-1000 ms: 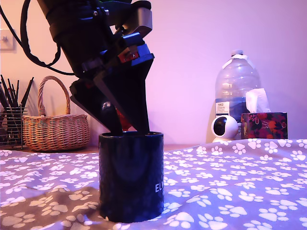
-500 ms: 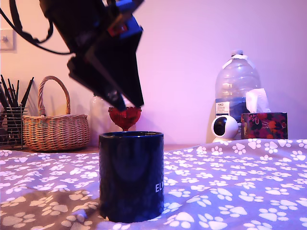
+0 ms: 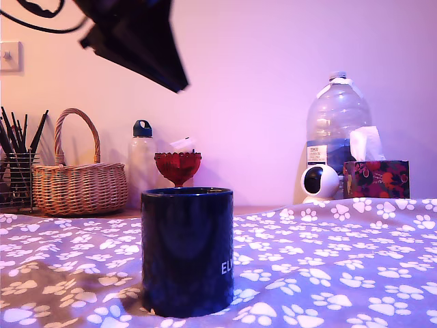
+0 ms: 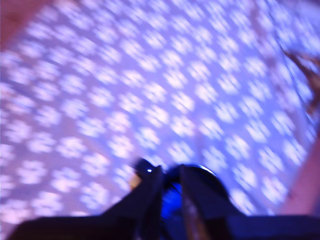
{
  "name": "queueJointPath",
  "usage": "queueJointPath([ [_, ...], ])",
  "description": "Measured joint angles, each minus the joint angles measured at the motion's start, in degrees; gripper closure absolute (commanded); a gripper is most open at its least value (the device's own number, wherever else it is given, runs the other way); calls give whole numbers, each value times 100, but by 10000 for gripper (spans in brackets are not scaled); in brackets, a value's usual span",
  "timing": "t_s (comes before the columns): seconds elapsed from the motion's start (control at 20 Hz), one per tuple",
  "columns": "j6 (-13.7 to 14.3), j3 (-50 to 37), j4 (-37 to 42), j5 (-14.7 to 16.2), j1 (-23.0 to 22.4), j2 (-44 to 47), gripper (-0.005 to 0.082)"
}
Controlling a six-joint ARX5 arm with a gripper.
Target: Pick the coffee capsule and then drop it inside the coffee cup in front of you
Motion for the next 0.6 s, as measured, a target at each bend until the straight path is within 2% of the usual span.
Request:
queueJointPath([
  [0.45,-96,-957,1351,-92,1567,-37,791],
  [0.6,-136,-1237,1773,203,2151,-37,791],
])
